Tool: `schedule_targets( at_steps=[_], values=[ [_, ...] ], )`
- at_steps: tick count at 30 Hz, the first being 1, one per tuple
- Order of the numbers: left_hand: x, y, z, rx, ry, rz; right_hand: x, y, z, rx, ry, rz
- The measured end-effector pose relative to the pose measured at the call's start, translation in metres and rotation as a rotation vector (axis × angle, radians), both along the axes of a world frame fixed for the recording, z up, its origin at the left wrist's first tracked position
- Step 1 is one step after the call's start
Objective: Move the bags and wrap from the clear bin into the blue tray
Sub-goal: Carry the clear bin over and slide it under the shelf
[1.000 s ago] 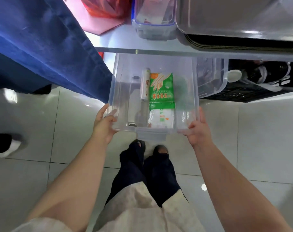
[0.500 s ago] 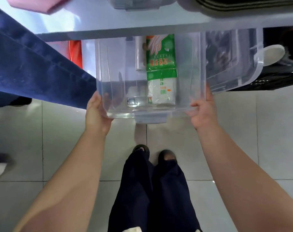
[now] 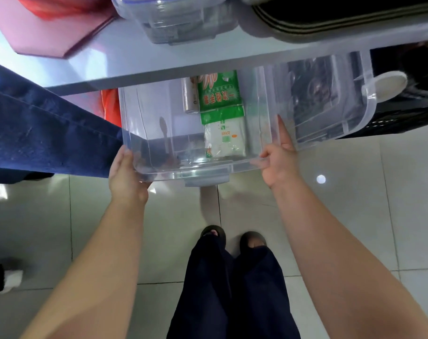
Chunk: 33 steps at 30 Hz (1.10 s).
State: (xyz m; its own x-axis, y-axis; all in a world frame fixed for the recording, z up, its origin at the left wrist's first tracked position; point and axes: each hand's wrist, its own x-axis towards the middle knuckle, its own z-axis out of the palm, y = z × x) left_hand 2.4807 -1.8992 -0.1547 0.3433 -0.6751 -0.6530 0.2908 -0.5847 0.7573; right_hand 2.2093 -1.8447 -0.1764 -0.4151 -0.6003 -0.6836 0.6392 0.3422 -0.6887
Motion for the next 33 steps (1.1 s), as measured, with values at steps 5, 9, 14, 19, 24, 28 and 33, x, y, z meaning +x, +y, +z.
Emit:
schedule_targets(
  at_steps=[5, 9, 14, 19, 24, 28, 33],
  values=[
    [0.003, 0.009, 0.007, -0.047, -0.294, -0.005, 0.004, 0.005, -0.006, -0.019, -0.005, -0.039],
    [-0.013, 0.039, 0.036, -0.322, -0.767, -0.244, -0.004, 0.035, -0.009, 0.004, -0.022, -0.049],
    [-0.124, 0.072, 0.068, -0.499, -0.511, -0.802, -0.032, 0.088, -0.02, 0.111, -0.284, -0.348],
    [-0.246, 0.041, 0.08, -0.198, -0.083, -0.879, -0.072, 0.098, -0.051, 0.033, -0.597, -0.583],
    [-0.326, -0.003, 0.071, 0.047, 0.024, -1.012, -0.09, 0.077, -0.082, -0.05, -0.799, -0.529],
    [-0.362, -0.008, 0.073, 0.159, 0.006, -1.016, -0.092, 0.068, -0.095, -0.062, -0.918, -0.485],
    [-0.39, -0.007, 0.054, 0.267, -0.108, -1.091, -0.101, 0.048, -0.134, -0.077, -1.044, -0.595]
  ],
)
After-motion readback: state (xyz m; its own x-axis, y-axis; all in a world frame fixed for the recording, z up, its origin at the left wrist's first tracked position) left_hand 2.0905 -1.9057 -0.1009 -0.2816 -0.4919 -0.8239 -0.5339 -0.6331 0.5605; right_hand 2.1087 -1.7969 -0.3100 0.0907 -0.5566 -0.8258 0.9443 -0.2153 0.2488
